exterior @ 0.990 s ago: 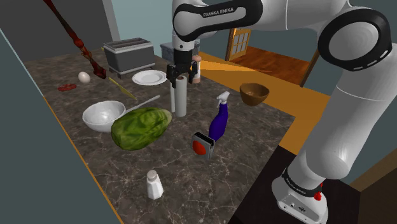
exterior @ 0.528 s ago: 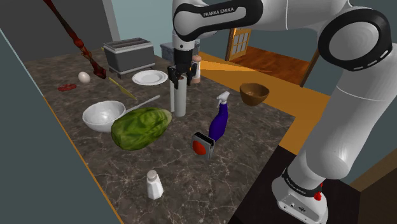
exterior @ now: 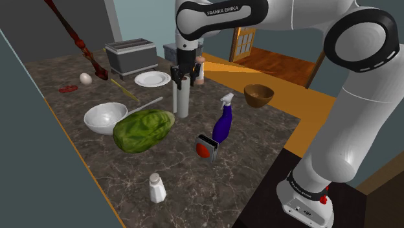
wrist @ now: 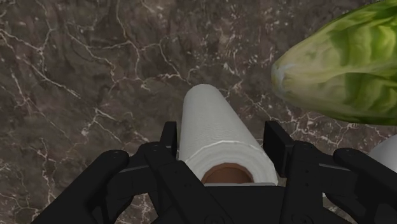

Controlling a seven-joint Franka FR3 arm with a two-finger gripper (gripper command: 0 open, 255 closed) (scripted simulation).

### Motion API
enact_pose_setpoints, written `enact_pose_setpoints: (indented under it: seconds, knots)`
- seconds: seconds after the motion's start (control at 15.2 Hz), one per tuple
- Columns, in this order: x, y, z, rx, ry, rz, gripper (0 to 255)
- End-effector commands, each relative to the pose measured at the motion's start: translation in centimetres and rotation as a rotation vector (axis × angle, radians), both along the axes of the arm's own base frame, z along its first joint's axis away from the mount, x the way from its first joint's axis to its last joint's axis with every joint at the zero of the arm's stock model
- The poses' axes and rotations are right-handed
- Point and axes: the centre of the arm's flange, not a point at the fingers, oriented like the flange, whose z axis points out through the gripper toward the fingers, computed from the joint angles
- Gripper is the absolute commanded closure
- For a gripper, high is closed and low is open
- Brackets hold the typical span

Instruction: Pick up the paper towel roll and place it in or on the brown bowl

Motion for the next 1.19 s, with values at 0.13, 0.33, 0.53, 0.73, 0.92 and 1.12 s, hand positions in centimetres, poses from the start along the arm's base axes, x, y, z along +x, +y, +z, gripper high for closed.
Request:
enact_pose_setpoints:
  seconds: [0.13,0.33,0.53,0.73,0.92,1.12]
  knots:
    - [0.0,0.0,2.1,0.0,0.0,0.0,255]
    - [0.0,0.0,3.7,0.0,0.0,0.0,255]
    - [0.0,0.0,5.2,0.0,0.0,0.0,255]
    - [0.0,0.0,6.8,0.0,0.0,0.0,255]
    - [0.0,0.0,8.4,0.0,0.0,0.0,255]
    - [0.0,0.0,10.0,0.0,0.0,0.0,255]
